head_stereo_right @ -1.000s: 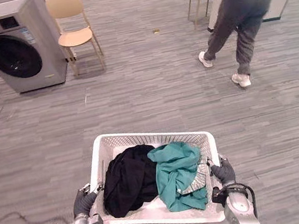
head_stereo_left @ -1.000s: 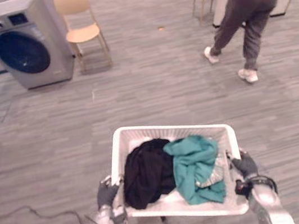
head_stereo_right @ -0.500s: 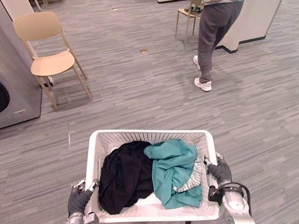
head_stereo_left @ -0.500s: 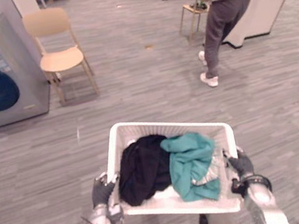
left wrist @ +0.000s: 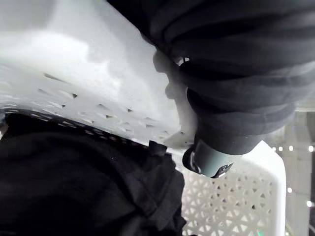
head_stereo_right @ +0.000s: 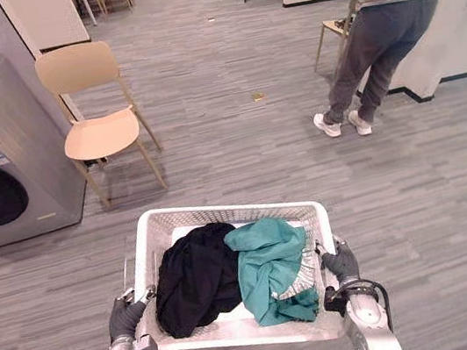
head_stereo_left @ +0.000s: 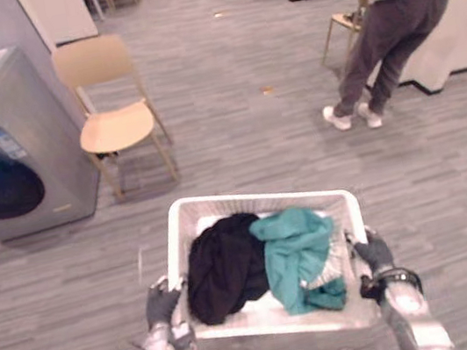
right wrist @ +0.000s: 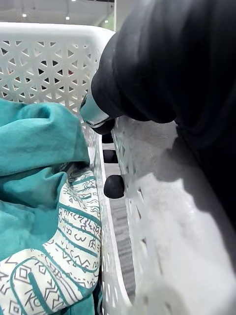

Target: Pick up the laundry basket with both hands and put the clothes into the washing machine.

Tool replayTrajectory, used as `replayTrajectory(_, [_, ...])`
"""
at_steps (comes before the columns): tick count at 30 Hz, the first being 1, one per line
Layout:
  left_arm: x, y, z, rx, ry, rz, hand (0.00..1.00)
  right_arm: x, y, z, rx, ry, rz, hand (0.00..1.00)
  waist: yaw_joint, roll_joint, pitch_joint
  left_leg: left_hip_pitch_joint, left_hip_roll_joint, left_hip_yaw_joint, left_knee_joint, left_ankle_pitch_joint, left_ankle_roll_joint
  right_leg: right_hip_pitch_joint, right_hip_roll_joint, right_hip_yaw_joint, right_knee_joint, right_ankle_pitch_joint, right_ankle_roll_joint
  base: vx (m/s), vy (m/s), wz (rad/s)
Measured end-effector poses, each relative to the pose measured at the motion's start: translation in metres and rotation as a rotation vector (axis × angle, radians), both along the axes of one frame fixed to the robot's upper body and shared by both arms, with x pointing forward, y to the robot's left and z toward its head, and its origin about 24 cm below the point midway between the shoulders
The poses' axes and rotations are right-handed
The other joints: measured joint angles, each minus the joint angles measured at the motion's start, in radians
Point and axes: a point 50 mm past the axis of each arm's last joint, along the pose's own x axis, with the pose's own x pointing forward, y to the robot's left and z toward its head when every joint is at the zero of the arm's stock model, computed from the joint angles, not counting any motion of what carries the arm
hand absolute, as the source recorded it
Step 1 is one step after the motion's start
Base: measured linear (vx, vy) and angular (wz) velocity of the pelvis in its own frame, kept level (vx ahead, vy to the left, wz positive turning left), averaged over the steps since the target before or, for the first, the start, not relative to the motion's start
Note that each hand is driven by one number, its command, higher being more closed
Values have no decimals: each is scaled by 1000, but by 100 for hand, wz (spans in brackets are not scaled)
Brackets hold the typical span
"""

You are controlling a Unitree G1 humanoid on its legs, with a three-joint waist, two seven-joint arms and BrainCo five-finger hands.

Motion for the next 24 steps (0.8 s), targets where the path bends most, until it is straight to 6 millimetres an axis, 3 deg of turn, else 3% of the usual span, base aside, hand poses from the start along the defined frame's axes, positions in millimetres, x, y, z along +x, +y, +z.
replayTrajectory(1, [-1, -1, -1, -1, 6, -2, 100, -1, -2, -3, -5, 12, -1, 100, -2, 1, -6, 4, -24, -10, -244, 15, -9, 15, -14, 13, 6, -16, 42, 531, 281, -39])
replayTrajectory(2, [-2, 2, -6, 16, 22, -4, 100, -2, 0, -11, 8, 47, -6, 100, 1, -30, -5, 63, -73, 5, -435, 76, 9, 19, -64, 62, 41, -55, 96, 529, 312, -8])
replayTrajectory(3, [-2, 4, -12, 22, 57, -6, 100, -5, 2, -16, 21, 71, -16, 100, -27, -53, -13, 107, -120, 13, -478, 79, 33, 33, -104, 104, 54, -43, 97, 518, 316, 11])
replayTrajectory(6, [-3, 0, -13, 19, 67, -17, 100, -13, 1, -20, 25, 92, -24, 100, -30, -48, -13, 186, -149, 16, -532, 55, 73, 38, -121, 131, 60, -56, 134, 404, 262, 6])
replayTrajectory(9, [-3, 1, -14, 20, 65, -22, 100, -13, 0, -20, 24, 90, -22, 100, -31, -49, -18, 245, -159, 18, -611, 55, 73, 5, -106, 128, 19, -54, 134, 291, 51, -3])
replayTrajectory(11, [-1, 2, -17, 26, 74, -29, 100, -13, 1, -20, 26, 91, -23, 100, -30, -58, -24, 269, -175, 16, -639, 56, 72, -24, -103, 128, -80, -16, 127, 169, -70, 12])
replayTrajectory(12, [-1, 3, -18, 31, 83, -37, 100, -14, 2, -22, 33, 97, -25, 100, -30, -80, -36, 271, -202, 14, -640, 54, 69, -47, -113, 132, -118, 90, 118, 180, -111, 33])
replayTrajectory(13, [-4, -3, -27, 17, 122, -57, 100, -22, -4, -31, 24, 145, -44, 100, -33, -60, -62, 283, -206, -4, -650, 51, 62, -42, -116, 126, -114, 79, 137, 145, -92, 28])
replayTrajectory(14, [-25, 3, -42, 26, 218, -69, 100, -42, 0, -51, 67, 250, -48, 100, -31, -118, -98, 330, -295, -41, -877, 165, 69, -62, -161, 130, -244, 218, 165, 84, -47, 20])
replayTrajectory(20, [-26, 3, -44, 25, 225, -69, 100, -46, -3, -58, 67, 282, -54, 100, -32, -118, -98, 331, -289, -13, -880, 164, 67, -73, -156, 157, -245, 217, 163, -3, 0, -10])
replayTrajectory(24, [-34, 4, -57, 21, 301, -70, 100, -56, -9, -70, 80, 355, -76, 100, -64, -108, -104, 328, -283, 0, -892, 161, 62, -80, -150, 161, -255, 218, 160, -9, -6, -10])
